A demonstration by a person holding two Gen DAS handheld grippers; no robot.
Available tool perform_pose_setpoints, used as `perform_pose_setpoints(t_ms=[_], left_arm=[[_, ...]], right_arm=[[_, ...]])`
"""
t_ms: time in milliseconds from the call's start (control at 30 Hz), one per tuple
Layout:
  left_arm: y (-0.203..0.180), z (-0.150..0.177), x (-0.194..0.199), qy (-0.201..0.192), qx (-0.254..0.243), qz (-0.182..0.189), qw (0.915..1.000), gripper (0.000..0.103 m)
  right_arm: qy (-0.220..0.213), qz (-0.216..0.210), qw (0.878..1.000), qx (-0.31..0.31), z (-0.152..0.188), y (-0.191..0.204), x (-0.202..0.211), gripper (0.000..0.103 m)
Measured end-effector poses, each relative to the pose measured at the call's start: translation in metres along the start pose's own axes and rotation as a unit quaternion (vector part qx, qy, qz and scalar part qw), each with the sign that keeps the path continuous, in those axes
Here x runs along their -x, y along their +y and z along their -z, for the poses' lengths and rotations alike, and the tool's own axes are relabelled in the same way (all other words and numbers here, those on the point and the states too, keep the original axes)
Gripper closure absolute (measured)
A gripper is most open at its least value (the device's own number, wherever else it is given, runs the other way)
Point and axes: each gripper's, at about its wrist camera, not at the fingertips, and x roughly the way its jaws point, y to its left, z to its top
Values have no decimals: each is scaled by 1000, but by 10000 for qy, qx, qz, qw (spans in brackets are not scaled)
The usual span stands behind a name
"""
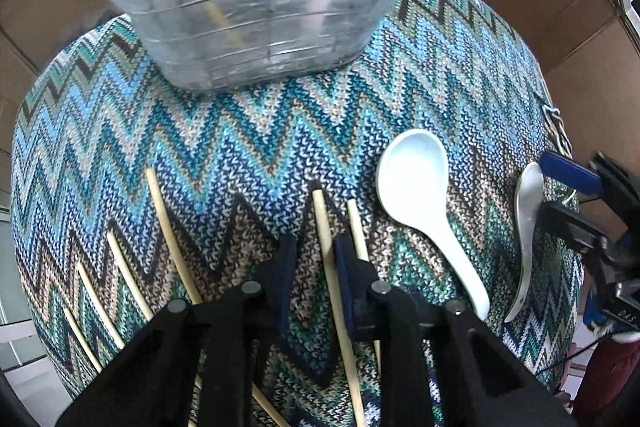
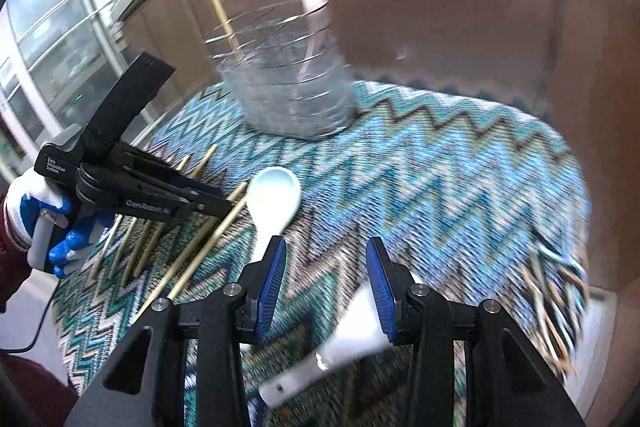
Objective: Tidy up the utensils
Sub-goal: 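Grasp another white spoon with the right tool while the left tool grasps a chopstick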
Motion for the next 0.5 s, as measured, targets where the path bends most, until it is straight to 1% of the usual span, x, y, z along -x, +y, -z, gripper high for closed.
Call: perform_pose_setpoints(t_ms=[67, 133, 167, 233, 333, 433, 500], left_arm=[[2, -2, -3, 62, 6, 59, 10000, 90], [6, -4, -4, 97, 30, 129, 9999, 92], [7, -6, -5, 107, 62, 177, 9998, 93], [14, -10, -6, 120, 127, 272, 9995, 95], [18, -12, -6, 111, 147, 348, 9992, 95], [19, -11, -6, 94, 125, 353, 9993, 95], [19, -10, -6, 78, 150, 366, 9992, 95]], right_arm=[[209, -312, 9993, 81, -13, 1, -17, 62], [370, -485, 9980, 191, -24, 1, -31, 64], [424, -536, 9974, 236, -28, 1, -37, 68], [555, -620, 9960, 318, -36, 1, -51, 71], [766, -665, 9938, 457, -48, -1, -69, 72], [994, -888, 9895, 568, -58, -2, -84, 72], [1101, -1048, 9863, 638, -62, -1, -90, 75]])
